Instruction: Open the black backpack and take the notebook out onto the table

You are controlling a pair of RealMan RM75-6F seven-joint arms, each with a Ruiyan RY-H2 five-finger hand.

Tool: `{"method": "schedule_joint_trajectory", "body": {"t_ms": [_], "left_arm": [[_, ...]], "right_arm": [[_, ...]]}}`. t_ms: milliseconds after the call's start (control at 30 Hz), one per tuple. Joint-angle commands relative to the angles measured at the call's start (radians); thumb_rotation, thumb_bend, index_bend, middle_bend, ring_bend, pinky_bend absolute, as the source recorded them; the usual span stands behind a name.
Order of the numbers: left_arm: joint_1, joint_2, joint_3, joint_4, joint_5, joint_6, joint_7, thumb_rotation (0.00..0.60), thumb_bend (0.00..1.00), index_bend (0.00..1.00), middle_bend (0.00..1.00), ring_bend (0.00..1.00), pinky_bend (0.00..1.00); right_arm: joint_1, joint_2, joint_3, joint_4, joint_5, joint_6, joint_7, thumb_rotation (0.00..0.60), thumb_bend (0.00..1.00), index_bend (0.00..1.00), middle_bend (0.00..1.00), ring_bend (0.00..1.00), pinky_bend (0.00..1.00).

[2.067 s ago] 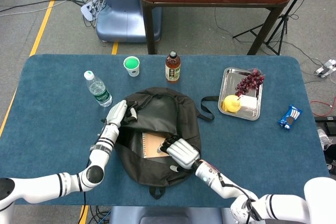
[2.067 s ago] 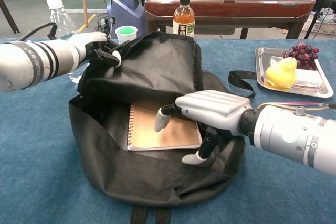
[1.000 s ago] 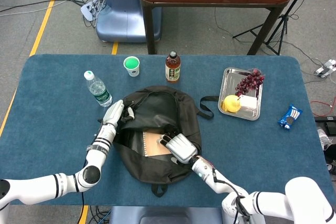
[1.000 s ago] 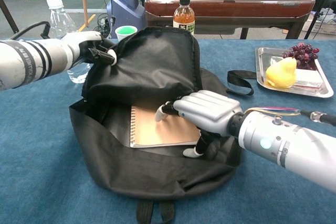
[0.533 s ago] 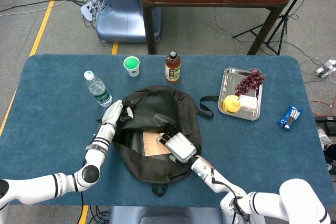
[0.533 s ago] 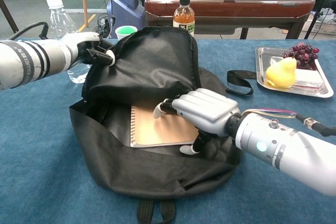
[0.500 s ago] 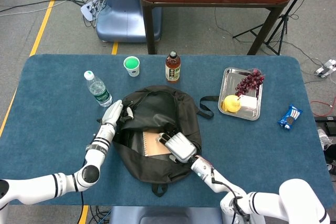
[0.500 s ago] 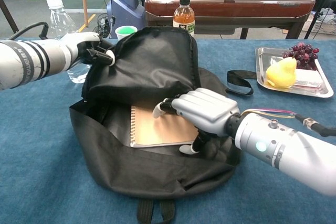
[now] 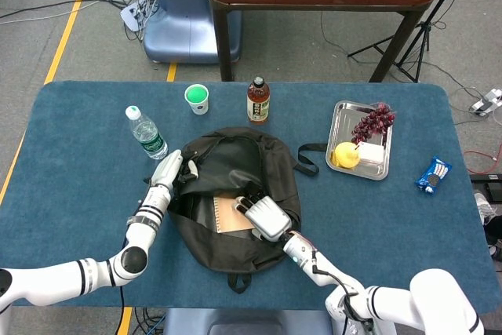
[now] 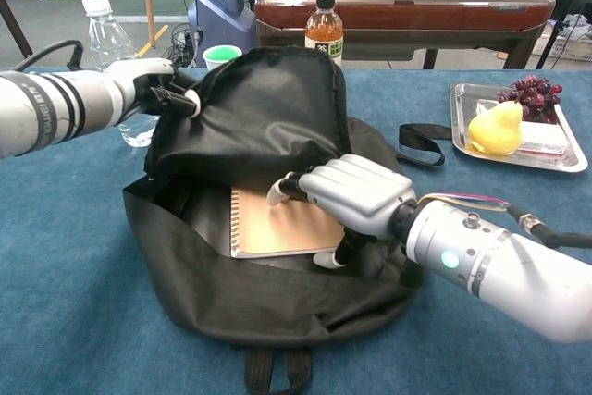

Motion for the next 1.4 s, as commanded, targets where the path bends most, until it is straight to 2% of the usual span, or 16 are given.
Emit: {"method": "schedule_joint_trajectory", "body": {"t_ms": [33,467,600,733,1033,1267,1400], "left_arm": [[0.001,0.001,0.0,0.0,0.0,0.0,-0.002,0.6,0.74,0.53,0.45,0.44,0.24],[0.003,0.006,0.004,0.001,0.001,-0.003,-0.007,0.6,0.74,0.53,0.45,0.44,0.24],[0.003,0.005,0.005,0.004,0.001,-0.007,-0.01,0.6,0.74,0.53,0.45,0.44,0.24],[0.003,0.006,0.004,0.004,0.002,-0.009,-0.012,0.6,0.74,0.53,0.45,0.44,0.24],[0.002,0.008,0.003,0.005,0.002,-0.013,-0.018,0.6,0.74,0.53,0.45,0.44,0.24],[0.002,0.011,-0.001,0.005,0.001,-0.016,-0.026,0.6,0.74,0.53,0.44,0.44,0.24],[0.003,0.016,-0.002,0.002,0.001,-0.017,-0.029,0.6,0.73,0.53,0.44,0.44,0.24]], "right_arm": [[0.0,-0.003,0.0,0.006,-0.001,0.0,-0.004,0.6,0.24,0.23,0.21,0.12,0.18],[0.008,-0.041,0.005,0.077,-0.024,0.014,0.003,0.6,0.27,0.23,0.21,0.12,0.17],[0.012,-0.052,0.0,0.104,-0.043,0.02,0.018,0.6,0.34,0.23,0.21,0.12,0.17],[0.014,-0.064,-0.002,0.128,-0.06,0.035,0.034,0.6,0.44,0.23,0.21,0.12,0.17],[0.013,-0.084,0.001,0.167,-0.093,0.079,0.072,0.6,0.53,0.23,0.21,0.12,0.17],[0.01,-0.099,0.012,0.19,-0.107,0.114,0.085,0.6,0.54,0.23,0.21,0.12,0.17],[0.007,-0.11,0.022,0.201,-0.108,0.135,0.098,0.6,0.54,0.29,0.21,0.12,0.17]]}}
